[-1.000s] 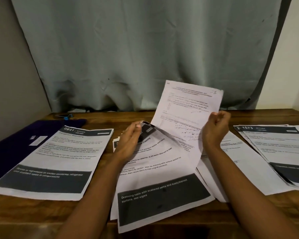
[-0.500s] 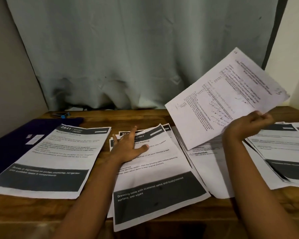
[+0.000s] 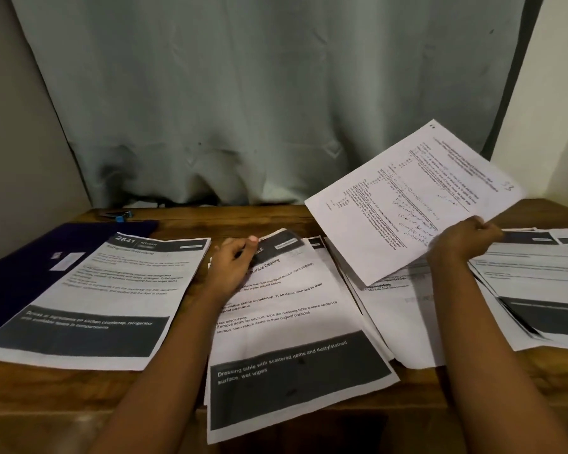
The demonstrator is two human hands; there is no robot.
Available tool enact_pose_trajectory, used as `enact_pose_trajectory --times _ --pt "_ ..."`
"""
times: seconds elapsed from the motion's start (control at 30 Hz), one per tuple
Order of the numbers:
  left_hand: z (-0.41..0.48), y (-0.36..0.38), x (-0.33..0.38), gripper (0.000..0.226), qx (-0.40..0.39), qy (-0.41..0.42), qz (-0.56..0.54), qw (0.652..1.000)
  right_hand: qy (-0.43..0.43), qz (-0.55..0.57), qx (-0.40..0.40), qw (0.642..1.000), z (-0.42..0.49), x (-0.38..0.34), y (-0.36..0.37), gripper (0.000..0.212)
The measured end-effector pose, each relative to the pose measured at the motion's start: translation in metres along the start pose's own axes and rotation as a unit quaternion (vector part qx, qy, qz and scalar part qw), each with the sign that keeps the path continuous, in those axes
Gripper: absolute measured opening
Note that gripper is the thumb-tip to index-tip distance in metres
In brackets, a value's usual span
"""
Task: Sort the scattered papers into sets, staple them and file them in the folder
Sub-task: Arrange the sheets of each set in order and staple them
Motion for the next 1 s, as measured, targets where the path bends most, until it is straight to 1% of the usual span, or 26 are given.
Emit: enact_pose_trajectory --times 0.1,0.2,0.3,0.37,0.47,0.57,0.77,0.87,0.93,1.0 --pt "-0.002 -0.005 -0.006 0.039 0.027 -0.050 -0.105 0.993 0.018 -0.026 -0.037 0.999 0.001 0.005 0.004 0.006" --pt "-0.003 -0.008 -0.002 0.036 0.054 -0.081 -0.215 0.972 0.033 -0.097 -0.111 0.989 -0.002 0.006 0.014 0.003" --pt "-0.003 -0.009 0.002 0.033 0.073 -0.095 -0.269 0.956 0.047 -0.152 -0.200 0.967 -0.016 0.007 0.027 0.019" --pt "-0.003 -0.011 0.004 0.033 0.082 -0.088 -0.265 0.957 0.038 -0.213 -0.240 0.946 -0.032 0.006 0.033 0.018" --pt "-0.003 -0.013 0.007 0.035 0.085 -0.071 -0.254 0.961 0.037 -0.272 -0.307 0.911 -0.062 0.012 0.045 0.006" --pt "-0.001 -0.015 0.004 0.034 0.096 -0.049 -0.234 0.966 0.032 -0.343 -0.374 0.861 -0.089 0.025 0.055 0.010" --pt "0.001 -0.019 -0.001 0.030 0.134 -0.027 -0.133 0.982 0.016 -0.421 -0.467 0.777 -0.126 0.058 0.062 0.021" --pt "0.003 -0.019 -0.002 0.029 0.138 -0.002 -0.079 0.987 0.005 -0.460 -0.504 0.731 -0.144 0.073 0.059 0.025" --pt "0.005 -0.017 -0.003 0.028 0.137 0.019 -0.033 0.990 -0.018 -0.495 -0.523 0.693 -0.154 0.081 0.059 0.029" --pt "0.006 -0.014 -0.002 0.026 0.131 0.033 -0.002 0.991 -0.036 -0.523 -0.534 0.664 -0.159 0.088 0.060 0.032"
Point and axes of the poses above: each hand's wrist, its own z-axis towards the middle knuckle, its own y-axis out of the palm, x = y × z, the point moved 7 cm from there along z, towards the middle knuckle, and after that the axes turned 4 degrees about -z, right-handed, at the moved point
